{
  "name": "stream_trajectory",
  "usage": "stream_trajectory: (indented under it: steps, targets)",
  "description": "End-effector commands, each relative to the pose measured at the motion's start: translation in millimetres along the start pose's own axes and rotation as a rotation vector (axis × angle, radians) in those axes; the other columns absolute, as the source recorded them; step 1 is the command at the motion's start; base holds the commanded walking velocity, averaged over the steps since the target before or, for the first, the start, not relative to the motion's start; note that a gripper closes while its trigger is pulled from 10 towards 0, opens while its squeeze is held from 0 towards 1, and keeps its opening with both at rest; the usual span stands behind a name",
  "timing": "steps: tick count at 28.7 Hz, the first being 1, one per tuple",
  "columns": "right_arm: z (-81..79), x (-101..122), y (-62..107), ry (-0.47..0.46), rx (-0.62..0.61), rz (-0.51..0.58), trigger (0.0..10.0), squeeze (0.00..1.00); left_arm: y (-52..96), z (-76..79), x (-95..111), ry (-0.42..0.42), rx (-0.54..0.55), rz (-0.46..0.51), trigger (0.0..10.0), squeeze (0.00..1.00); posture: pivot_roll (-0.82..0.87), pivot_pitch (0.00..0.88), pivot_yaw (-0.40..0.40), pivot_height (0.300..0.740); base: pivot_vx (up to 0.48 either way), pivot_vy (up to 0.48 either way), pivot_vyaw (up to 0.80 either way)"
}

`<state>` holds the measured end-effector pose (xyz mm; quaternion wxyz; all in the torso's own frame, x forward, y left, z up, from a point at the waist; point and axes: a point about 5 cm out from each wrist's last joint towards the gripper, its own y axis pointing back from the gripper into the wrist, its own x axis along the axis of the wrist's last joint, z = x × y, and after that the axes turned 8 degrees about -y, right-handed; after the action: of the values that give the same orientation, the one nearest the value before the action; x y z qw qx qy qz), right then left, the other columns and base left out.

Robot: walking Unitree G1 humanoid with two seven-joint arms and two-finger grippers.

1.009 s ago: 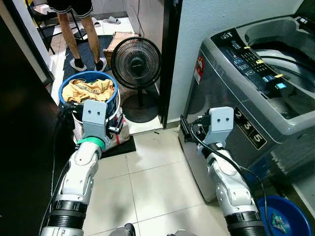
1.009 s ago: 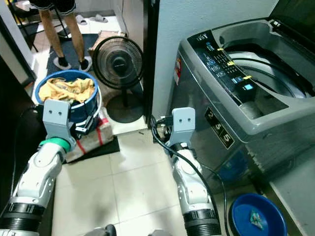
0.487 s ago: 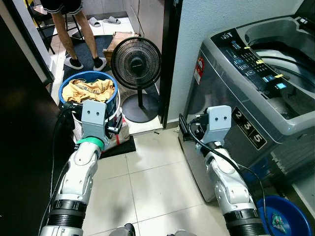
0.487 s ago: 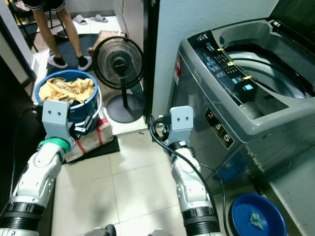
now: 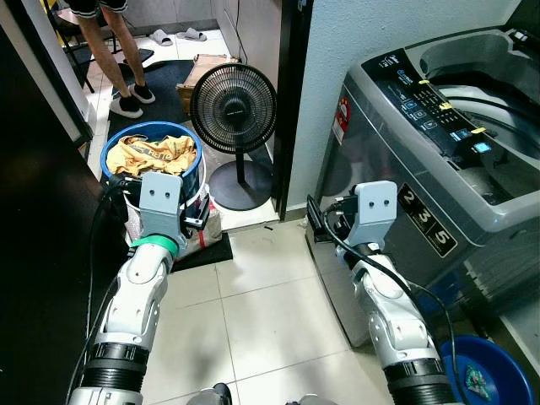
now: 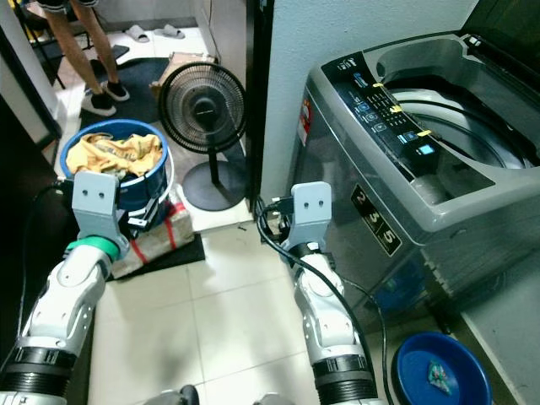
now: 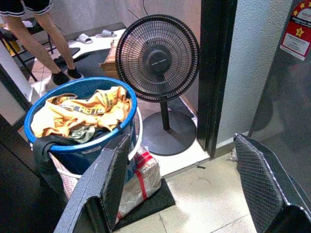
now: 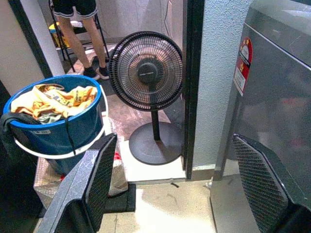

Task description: Clothes washing

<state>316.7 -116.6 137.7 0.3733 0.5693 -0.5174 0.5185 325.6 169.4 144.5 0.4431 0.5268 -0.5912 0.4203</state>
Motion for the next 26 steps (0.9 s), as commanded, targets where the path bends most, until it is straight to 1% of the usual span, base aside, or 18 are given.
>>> stream_trajectory:
  steps: [1,19,26]
  targets:
    - [0.6,-2.7,-0.1,-0.004,0.000,-0.009,10.0,0.00,-0.1,0.3,-3.3,0.010,0.005,-0.015,10.0,0.00,-0.01,0.042,0.030,0.740,0.000,0.000,0.00]
    - [1.6,-2.2,-0.2,0.004,0.004,-0.012,10.0,0.00,-0.6,2.1,-3.4,0.015,0.005,-0.016,10.0,0.00,-0.02,0.044,0.021,0.740,0.000,0.000,0.00]
    - [1.5,-2.7,0.5,0.005,-0.003,-0.010,10.0,0.00,-0.8,2.7,-4.0,0.013,-0.007,-0.017,10.0,0.00,-0.04,0.035,0.035,0.740,0.000,0.000,0.00]
